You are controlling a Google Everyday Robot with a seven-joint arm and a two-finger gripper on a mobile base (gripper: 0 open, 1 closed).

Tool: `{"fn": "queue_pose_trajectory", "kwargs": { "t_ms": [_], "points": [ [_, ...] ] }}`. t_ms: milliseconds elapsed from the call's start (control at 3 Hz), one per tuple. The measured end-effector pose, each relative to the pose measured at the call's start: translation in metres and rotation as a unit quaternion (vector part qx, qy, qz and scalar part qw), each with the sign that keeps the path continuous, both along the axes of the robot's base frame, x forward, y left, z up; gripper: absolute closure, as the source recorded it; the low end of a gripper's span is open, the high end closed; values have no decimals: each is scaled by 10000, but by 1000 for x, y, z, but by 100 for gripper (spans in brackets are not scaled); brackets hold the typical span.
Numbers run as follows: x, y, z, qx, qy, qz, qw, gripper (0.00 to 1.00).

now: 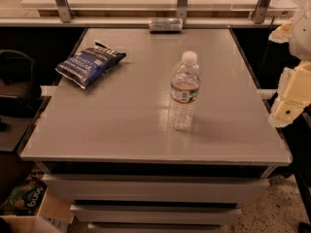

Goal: Move water bottle near blue chip bag

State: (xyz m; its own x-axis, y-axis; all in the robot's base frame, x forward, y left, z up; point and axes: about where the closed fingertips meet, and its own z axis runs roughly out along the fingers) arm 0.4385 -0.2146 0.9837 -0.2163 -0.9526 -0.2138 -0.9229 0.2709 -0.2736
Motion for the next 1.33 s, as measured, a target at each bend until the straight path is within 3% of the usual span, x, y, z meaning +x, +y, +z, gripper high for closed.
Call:
{"fn": "queue_pose_trajectory", "kwargs": {
  "t_ms": [333,667,1000,1333],
  "points": [
    [0,0,0,0,-1,0,10000,0],
    [4,7,-7,369,-3,65,9993,0],
    [11,25,-21,1160,-18,157,9931,0],
    [16,50,-31,1874,-44,306,9818,0]
  ]
}}
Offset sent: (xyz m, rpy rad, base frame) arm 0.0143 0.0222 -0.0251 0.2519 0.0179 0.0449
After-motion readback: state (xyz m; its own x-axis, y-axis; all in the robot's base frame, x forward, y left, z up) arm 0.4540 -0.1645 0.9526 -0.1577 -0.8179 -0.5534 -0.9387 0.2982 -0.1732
